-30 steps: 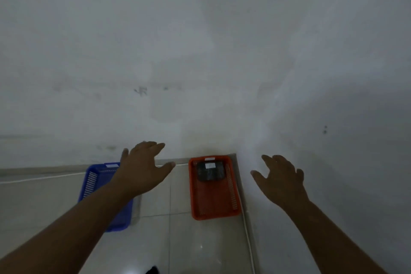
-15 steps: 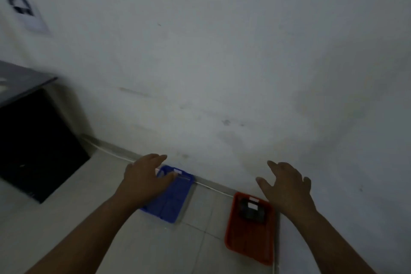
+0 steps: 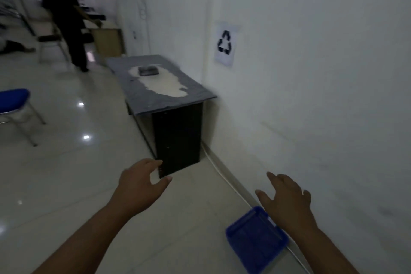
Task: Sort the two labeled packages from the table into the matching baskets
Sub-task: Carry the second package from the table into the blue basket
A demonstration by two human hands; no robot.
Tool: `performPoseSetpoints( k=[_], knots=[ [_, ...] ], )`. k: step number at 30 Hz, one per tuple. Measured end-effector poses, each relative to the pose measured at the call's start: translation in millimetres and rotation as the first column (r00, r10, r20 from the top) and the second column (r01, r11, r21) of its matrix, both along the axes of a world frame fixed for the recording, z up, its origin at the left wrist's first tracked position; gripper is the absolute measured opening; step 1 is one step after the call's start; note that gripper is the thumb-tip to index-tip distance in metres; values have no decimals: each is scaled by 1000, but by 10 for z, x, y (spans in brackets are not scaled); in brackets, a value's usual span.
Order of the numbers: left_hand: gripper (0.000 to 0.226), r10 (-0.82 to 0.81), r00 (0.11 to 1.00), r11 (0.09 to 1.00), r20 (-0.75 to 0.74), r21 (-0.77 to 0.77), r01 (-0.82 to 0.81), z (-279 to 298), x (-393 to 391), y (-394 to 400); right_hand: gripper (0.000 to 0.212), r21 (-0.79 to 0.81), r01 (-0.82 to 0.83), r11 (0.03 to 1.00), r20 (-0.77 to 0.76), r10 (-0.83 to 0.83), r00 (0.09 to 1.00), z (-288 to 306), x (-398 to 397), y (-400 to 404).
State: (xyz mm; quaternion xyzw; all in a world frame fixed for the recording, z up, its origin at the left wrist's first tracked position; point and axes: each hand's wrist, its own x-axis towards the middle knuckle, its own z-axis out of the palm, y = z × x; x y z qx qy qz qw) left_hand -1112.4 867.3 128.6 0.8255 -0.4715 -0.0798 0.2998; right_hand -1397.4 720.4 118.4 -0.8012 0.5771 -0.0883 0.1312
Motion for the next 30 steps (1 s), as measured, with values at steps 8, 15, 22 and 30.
performPoseSetpoints(
  k=[8, 15, 22, 30],
  knots=[
    [48, 218, 976, 975, -1, -49, -218, 236, 1881, 556, 62, -29, -189, 982, 33, 190, 981, 145, 2223, -9],
    [46, 334, 942, 938, 5, -96, -332, 349, 2943, 694, 63, -76, -297, 952, 36, 300, 953, 253, 3551, -199],
    [48, 366, 930, 926, 35, -116, -360, 376, 3830, 213, 62, -89, -364, 927, 97, 372, 923, 256, 4709, -758],
    [49, 431, 902, 897, 23, -124, -425, 439, 5004, -769, 53, -107, -456, 883, 156, 468, 870, 341, 5956, -1838]
  ],
)
